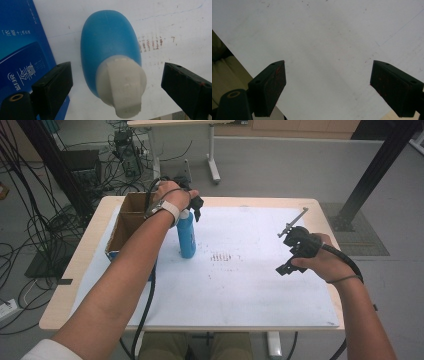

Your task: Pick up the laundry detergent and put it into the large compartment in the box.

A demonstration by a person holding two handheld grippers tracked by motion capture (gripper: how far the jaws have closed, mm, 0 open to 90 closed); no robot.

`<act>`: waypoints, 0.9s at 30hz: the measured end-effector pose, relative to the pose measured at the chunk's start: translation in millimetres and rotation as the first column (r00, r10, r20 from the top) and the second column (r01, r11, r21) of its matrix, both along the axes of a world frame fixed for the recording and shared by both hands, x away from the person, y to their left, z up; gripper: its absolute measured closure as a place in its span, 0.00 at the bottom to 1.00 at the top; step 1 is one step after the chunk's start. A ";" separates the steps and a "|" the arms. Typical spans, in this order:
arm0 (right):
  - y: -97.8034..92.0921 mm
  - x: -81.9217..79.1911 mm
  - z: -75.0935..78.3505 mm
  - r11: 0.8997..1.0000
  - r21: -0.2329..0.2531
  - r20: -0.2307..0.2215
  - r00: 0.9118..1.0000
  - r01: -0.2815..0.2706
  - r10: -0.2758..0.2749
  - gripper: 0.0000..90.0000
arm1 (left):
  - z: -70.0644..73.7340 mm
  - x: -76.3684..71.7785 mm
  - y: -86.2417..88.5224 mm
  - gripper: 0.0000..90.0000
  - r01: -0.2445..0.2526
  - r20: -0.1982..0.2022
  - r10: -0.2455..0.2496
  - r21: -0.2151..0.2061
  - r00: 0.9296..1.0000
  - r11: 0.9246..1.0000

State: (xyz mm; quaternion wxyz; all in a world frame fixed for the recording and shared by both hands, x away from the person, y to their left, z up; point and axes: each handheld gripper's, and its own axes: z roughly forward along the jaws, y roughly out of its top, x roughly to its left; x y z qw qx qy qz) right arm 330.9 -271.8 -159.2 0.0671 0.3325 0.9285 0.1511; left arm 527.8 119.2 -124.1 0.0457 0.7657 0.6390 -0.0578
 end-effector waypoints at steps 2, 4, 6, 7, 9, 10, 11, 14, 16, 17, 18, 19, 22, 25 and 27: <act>0.3 0.2 -0.4 1.000 0.002 0.000 1.000 -0.001 0.001 0.14 | -2.4 -0.3 -0.5 0.12 0.001 0.001 -0.001 0.001 1.000 1.000; 0.6 0.3 -0.3 1.000 0.001 0.000 1.000 -0.002 0.002 0.14 | -4.2 -0.3 -1.6 0.12 0.002 0.001 -0.002 0.007 1.000 1.000; 0.4 0.0 -0.3 1.000 0.002 0.000 1.000 -0.002 0.002 0.14 | -5.7 -0.5 -1.8 0.12 0.002 0.004 -0.002 0.012 1.000 1.000; 0.2 -0.1 -0.3 1.000 0.002 0.001 1.000 -0.001 0.001 0.14 | -6.5 -0.8 -1.9 0.12 -0.003 0.005 0.003 0.013 1.000 1.000; -0.2 -0.4 -0.7 1.000 0.003 0.001 1.000 0.001 -0.001 0.14 | -8.3 -0.6 -0.8 0.12 -0.002 0.005 0.002 0.012 1.000 1.000; -0.4 -0.5 -1.0 1.000 0.004 0.001 1.000 0.002 -0.002 0.14 | -9.5 -0.6 -0.6 0.12 -0.002 0.005 0.002 0.013 1.000 1.000; -0.7 -0.5 -1.3 1.000 0.004 0.001 1.000 0.000 0.000 0.14 | -10.8 -0.5 -0.6 0.12 -0.003 0.003 0.003 0.013 1.000 1.000; -0.9 -0.5 -2.4 1.000 0.004 -0.001 1.000 0.003 -0.003 0.14 | -14.2 0.0 -1.1 0.12 0.000 -0.001 0.000 0.013 1.000 1.000; -1.2 -0.6 -2.8 1.000 0.007 -0.001 1.000 0.005 -0.005 0.14 | -16.2 0.1 -2.9 0.12 0.003 -0.003 -0.003 0.018 1.000 1.000; -1.1 -0.7 -2.8 1.000 0.006 0.000 1.000 0.004 -0.004 0.14 | -17.4 -0.1 -3.6 0.12 0.005 0.000 -0.005 0.020 1.000 1.000; -1.3 -0.9 -2.9 1.000 0.007 0.000 1.000 0.004 -0.004 0.14 | -18.8 -0.1 -3.5 0.13 0.007 0.000 -0.007 0.019 1.000 1.000; -1.3 -1.1 -2.7 1.000 0.007 0.000 1.000 0.005 -0.005 0.14 | -20.5 -0.1 -3.5 0.13 0.007 0.000 -0.007 0.019 1.000 1.000; -2.0 -1.6 -2.3 1.000 0.007 0.002 1.000 0.007 -0.007 0.14 | -24.3 0.0 -3.5 0.13 0.007 -0.001 -0.007 0.019 1.000 1.000; -2.1 -1.7 -2.5 1.000 0.006 0.001 1.000 0.008 -0.008 0.14 | -26.4 -0.9 -3.2 0.14 0.002 0.005 -0.002 0.016 1.000 1.000; -1.8 -1.6 -2.6 1.000 0.006 0.001 1.000 0.008 -0.008 0.14 | -26.8 -1.3 -4.0 0.14 0.000 0.009 -0.001 0.022 1.000 1.000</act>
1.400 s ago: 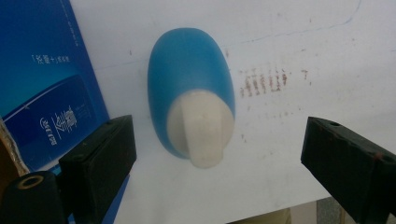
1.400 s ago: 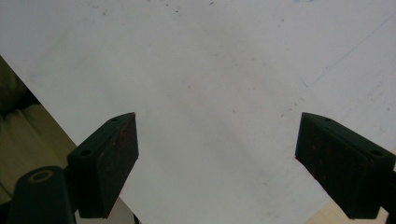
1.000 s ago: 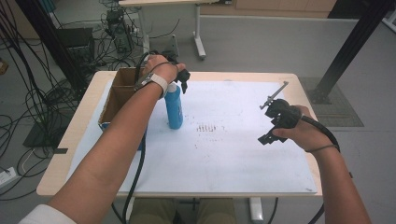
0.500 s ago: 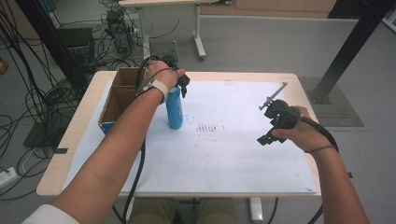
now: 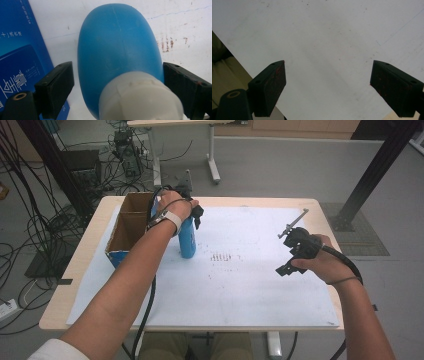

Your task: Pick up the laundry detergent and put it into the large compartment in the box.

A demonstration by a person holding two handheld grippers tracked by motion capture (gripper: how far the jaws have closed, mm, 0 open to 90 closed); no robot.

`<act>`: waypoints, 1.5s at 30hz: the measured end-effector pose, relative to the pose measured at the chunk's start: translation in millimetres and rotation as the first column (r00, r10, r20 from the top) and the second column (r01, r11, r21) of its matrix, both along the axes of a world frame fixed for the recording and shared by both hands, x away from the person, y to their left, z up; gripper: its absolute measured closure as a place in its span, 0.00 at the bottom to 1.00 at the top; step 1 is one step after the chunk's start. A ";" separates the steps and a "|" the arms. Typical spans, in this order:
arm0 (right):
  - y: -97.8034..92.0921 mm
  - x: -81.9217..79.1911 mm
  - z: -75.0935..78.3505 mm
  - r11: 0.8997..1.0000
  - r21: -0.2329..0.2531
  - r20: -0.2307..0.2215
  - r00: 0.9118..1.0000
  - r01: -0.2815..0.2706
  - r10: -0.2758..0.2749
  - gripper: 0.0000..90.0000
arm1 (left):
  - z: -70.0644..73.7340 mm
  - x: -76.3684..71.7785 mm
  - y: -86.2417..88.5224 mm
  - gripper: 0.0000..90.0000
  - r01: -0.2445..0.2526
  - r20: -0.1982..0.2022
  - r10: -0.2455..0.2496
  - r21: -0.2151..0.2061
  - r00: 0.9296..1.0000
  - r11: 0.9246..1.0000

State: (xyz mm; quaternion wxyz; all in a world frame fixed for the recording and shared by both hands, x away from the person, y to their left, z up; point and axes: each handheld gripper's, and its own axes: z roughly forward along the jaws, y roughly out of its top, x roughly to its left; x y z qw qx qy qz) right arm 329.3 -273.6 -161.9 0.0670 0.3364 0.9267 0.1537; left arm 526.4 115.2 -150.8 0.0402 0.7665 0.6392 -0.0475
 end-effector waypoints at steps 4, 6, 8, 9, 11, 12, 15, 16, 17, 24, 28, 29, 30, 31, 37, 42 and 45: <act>-0.2 0.0 -0.4 1.000 0.003 0.000 1.000 0.001 -0.001 0.14 | -1.7 -0.2 -1.8 0.17 0.005 0.002 -0.005 0.013 1.000 1.000; -0.2 0.0 -0.2 1.000 0.002 0.001 1.000 -0.001 0.001 0.14 | -1.8 -0.3 -1.7 0.18 0.010 0.006 -0.010 0.012 1.000 1.000; -0.2 0.0 0.1 1.000 0.003 0.002 1.000 0.001 -0.001 0.14 | -1.7 0.2 -1.7 0.20 0.010 0.004 -0.010 0.012 1.000 1.000; -0.1 0.0 0.2 1.000 0.002 0.002 1.000 0.000 0.000 0.14 | -1.8 0.0 -1.8 0.20 0.008 0.005 -0.008 0.011 1.000 1.000; -0.1 0.3 0.1 1.000 0.002 0.002 1.000 -0.002 0.002 0.14 | -2.8 0.3 -2.7 0.21 0.013 0.004 -0.013 0.019 1.000 1.000; 0.0 0.0 0.1 1.000 0.003 0.004 1.000 0.001 -0.001 0.14 | -3.2 0.1 -2.8 0.22 0.012 0.005 -0.012 0.019 1.000 1.000; -0.1 0.4 -0.4 1.000 0.004 0.003 1.000 -0.002 0.002 0.14 | -5.0 0.2 -3.0 0.25 0.015 0.005 -0.015 0.020 1.000 1.000; -0.1 0.4 -0.6 1.000 0.005 0.003 1.000 -0.002 0.002 0.14 | -5.0 0.1 -2.2 0.25 0.016 0.006 -0.016 0.015 1.000 1.000; -0.4 0.4 -0.8 1.000 0.007 0.003 1.000 -0.002 0.002 0.14 | -5.3 -0.6 -2.0 0.26 0.012 0.011 -0.012 0.014 1.000 1.000; -0.6 0.7 -1.6 1.000 0.007 -0.001 1.000 0.001 -0.001 0.14 | -5.4 -1.3 -2.0 0.34 0.016 0.015 -0.016 0.011 1.000 1.000; -1.0 0.5 -2.0 1.000 0.009 0.000 1.000 0.000 0.000 0.14 | -5.4 -1.4 -2.0 0.37 0.020 0.015 -0.020 0.007 1.000 1.000; -1.4 0.2 -2.0 1.000 0.009 0.001 1.000 0.000 0.000 0.14 | -5.6 -2.2 -2.0 0.37 0.015 0.020 -0.015 0.005 1.000 1.000; -1.6 -0.1 -2.0 1.000 0.009 0.000 1.000 0.002 -0.002 0.14 | -5.4 -2.4 -1.5 0.37 0.019 0.022 -0.019 0.006 1.000 1.000; -2.1 -0.5 -2.2 1.000 0.010 0.001 1.000 0.003 -0.003 0.14 | -5.2 -2.5 -1.4 0.37 0.019 0.023 -0.019 0.007 1.000 1.000; -3.5 -1.2 -2.8 1.000 0.007 0.000 1.000 0.006 -0.006 0.14 | -2.4 -4.2 -2.4 0.40 0.021 0.032 -0.022 0.029 0.999 0.999; -1.7 -0.6 -1.9 1.000 0.006 0.001 1.000 0.004 -0.004 0.14 | -2.2 -5.2 -4.2 0.41 0.023 0.033 -0.024 0.035 0.999 0.999; -1.2 -1.2 -0.7 1.000 0.006 0.002 1.000 0.004 -0.004 0.14 | -2.1 -4.9 -5.7 0.41 0.023 0.030 -0.024 0.039 0.999 0.999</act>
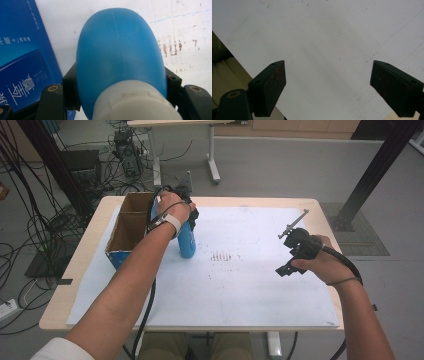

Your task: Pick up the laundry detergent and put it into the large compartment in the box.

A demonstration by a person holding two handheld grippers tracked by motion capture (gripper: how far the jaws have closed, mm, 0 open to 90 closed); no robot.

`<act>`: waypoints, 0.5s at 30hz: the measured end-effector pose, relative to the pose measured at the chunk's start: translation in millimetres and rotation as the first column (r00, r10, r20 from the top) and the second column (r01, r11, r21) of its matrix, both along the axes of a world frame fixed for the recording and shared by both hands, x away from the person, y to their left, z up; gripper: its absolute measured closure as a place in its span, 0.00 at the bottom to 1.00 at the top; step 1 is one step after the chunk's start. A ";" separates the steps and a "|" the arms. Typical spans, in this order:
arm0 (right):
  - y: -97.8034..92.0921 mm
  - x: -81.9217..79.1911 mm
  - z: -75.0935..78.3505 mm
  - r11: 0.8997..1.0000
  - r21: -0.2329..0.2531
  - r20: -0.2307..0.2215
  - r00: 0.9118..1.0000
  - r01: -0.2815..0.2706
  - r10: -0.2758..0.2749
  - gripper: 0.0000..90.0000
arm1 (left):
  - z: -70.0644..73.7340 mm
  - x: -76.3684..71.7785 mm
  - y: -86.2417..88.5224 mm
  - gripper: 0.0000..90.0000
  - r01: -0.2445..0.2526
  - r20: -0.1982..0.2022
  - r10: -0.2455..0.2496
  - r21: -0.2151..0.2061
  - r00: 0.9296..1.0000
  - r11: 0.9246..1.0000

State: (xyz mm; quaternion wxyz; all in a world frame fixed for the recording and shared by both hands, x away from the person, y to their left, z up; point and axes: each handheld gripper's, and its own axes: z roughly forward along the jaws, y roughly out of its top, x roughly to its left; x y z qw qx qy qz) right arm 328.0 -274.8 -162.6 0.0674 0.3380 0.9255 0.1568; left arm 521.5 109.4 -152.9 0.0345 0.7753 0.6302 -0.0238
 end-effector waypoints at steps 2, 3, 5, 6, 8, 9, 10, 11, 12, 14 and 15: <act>-0.7 -0.7 0.2 1.000 0.000 0.001 1.000 0.003 -0.003 0.14 | 0.1 0.2 -0.3 0.41 0.001 -0.001 -0.001 0.001 1.000 1.000; -1.2 -0.9 0.2 1.000 0.000 0.000 1.000 0.004 -0.004 0.14 | 0.1 0.3 -0.7 0.41 0.003 -0.002 -0.003 0.002 1.000 1.000; -1.9 -0.9 -0.2 1.000 -0.003 -0.002 1.000 0.006 -0.006 0.14 | -0.1 -0.3 -1.6 0.41 -0.002 0.000 0.002 0.002 1.000 1.000; -2.1 -0.8 -0.5 1.000 -0.004 -0.002 1.000 0.005 -0.005 0.14 | 0.0 -0.3 -1.9 0.41 0.001 0.000 -0.001 0.004 1.000 1.000; -2.0 -0.8 -0.5 1.000 -0.006 -0.004 1.000 0.007 -0.007 0.14 | 0.0 -0.7 -2.7 0.41 0.006 0.002 -0.006 0.006 1.000 1.000; -2.1 -0.8 -0.6 1.000 -0.005 -0.001 1.000 0.005 -0.005 0.14 | 0.0 -0.9 -3.0 0.41 0.006 0.003 -0.006 0.008 1.000 1.000; -2.0 -0.7 -0.4 1.000 -0.003 -0.003 1.000 0.005 -0.005 0.14 | -0.1 -1.4 -3.1 0.41 0.007 0.006 -0.008 0.007 1.000 1.000; -1.5 -0.8 0.0 1.000 -0.005 -0.002 1.000 0.005 -0.005 0.14 | -0.1 -1.6 -3.3 0.41 0.007 0.007 -0.007 0.007 1.000 1.000; -1.3 -0.7 0.3 1.000 -0.005 -0.003 1.000 0.004 -0.004 0.14 | -0.1 -1.9 -3.3 0.41 0.007 0.008 -0.007 0.007 1.000 1.000; -1.7 -0.7 0.6 1.000 -0.002 0.001 1.000 0.003 -0.003 0.14 | 0.1 -1.8 -4.0 0.41 0.009 0.006 -0.009 0.010 1.000 1.000; -1.1 -0.4 0.8 1.000 -0.006 0.000 1.000 0.002 -0.002 0.14 | 0.0 -2.2 -4.3 0.41 0.007 0.007 -0.007 0.009 1.000 1.000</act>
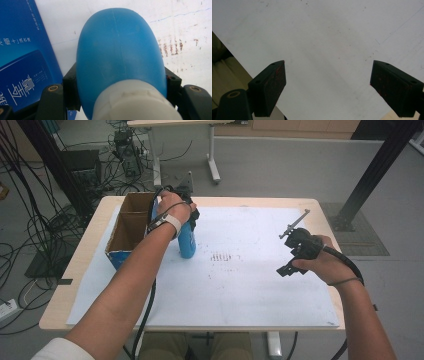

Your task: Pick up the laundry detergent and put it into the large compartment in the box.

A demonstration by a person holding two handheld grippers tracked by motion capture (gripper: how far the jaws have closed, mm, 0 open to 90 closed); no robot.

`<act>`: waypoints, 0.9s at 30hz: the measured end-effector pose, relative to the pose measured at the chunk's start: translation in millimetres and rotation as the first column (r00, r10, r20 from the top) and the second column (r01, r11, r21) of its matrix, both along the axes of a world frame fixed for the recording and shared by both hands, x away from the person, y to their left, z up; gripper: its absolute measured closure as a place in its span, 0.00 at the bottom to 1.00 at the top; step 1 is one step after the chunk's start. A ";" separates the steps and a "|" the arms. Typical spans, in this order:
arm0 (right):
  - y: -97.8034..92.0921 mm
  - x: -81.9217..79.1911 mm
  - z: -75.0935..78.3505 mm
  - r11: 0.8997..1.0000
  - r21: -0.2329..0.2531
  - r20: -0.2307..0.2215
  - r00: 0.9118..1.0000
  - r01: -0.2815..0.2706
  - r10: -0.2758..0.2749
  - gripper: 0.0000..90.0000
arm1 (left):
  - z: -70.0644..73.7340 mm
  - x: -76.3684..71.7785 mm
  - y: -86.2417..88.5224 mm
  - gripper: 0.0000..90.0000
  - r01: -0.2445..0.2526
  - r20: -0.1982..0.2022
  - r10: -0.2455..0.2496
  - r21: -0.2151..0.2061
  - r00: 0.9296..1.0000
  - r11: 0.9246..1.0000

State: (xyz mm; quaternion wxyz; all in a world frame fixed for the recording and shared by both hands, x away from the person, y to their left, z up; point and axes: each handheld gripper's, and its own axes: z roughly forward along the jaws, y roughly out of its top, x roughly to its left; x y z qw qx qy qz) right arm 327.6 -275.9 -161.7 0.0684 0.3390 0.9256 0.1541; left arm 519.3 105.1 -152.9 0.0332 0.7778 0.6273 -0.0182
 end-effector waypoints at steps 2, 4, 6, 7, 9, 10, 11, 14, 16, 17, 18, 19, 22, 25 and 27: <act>0.5 0.3 0.2 1.000 0.000 0.000 1.000 -0.001 0.001 0.14 | 0.1 0.0 -0.2 0.41 0.004 0.000 -0.004 0.002 1.000 1.000; 0.9 0.2 0.5 1.000 0.000 0.000 1.000 -0.001 0.001 0.14 | 0.0 -0.4 -0.9 0.41 0.001 0.002 -0.001 0.002 1.000 1.000; 0.9 0.1 0.5 1.000 -0.001 -0.001 1.000 0.000 0.000 0.14 | -0.1 -1.0 -1.6 0.41 0.004 0.005 -0.004 0.004 1.000 1.000; 0.8 0.1 0.4 1.000 -0.001 -0.001 1.000 0.000 0.000 0.14 | 0.0 -0.9 -1.7 0.41 0.006 0.005 -0.006 0.005 1.000 1.000; 0.3 0.1 0.0 1.000 0.000 -0.002 1.000 0.001 -0.001 0.14 | 0.0 -1.2 -1.4 0.41 0.004 0.006 -0.004 0.003 1.000 1.000; 0.3 0.3 -0.2 1.000 -0.001 -0.003 1.000 0.001 -0.001 0.14 | -0.1 -1.2 -1.5 0.41 0.003 0.006 -0.003 0.003 1.000 1.000; 0.5 0.5 -0.2 1.000 -0.002 -0.005 1.000 0.001 -0.001 0.14 | -0.1 -1.3 -1.7 0.41 0.002 0.006 -0.002 0.003 1.000 1.000; 1.3 1.0 -0.2 1.000 -0.002 -0.006 1.000 0.001 -0.001 0.14 | -0.2 -1.8 -2.4 0.41 0.003 0.008 -0.003 0.005 1.000 1.000; 1.4 1.2 0.1 1.000 -0.001 -0.003 1.000 -0.003 0.003 0.14 | 0.0 -1.2 -2.1 0.41 0.007 0.006 -0.007 0.006 1.000 1.000; 1.9 1.3 0.6 1.000 -0.002 -0.004 1.000 -0.003 0.003 0.14 | 0.0 -1.2 -1.9 0.41 0.008 0.006 -0.008 0.006 1.000 1.000; 1.8 1.4 0.9 1.000 0.000 -0.002 1.000 -0.004 0.004 0.14 | -0.1 -1.3 -1.5 0.41 0.005 0.006 -0.005 0.003 1.000 1.000; 2.2 1.6 1.2 1.000 0.000 -0.003 1.000 -0.003 0.003 0.14 | -0.1 -1.2 -1.4 0.41 0.006 0.006 -0.006 0.003 1.000 1.000; 3.3 2.1 1.7 1.000 -0.004 -0.002 1.000 -0.005 0.005 0.14 | 0.0 -1.5 -1.6 0.41 0.010 0.007 -0.010 0.005 1.000 1.000; 4.4 2.5 1.9 1.000 -0.005 -0.004 1.000 -0.007 0.007 0.14 | -0.1 -2.4 -3.0 0.41 0.013 0.011 -0.013 0.008 1.000 1.000; 4.5 2.5 1.9 1.000 -0.004 -0.004 1.000 -0.007 0.007 0.14 | -0.2 -3.1 -3.6 0.41 0.012 0.013 -0.012 0.009 1.000 1.000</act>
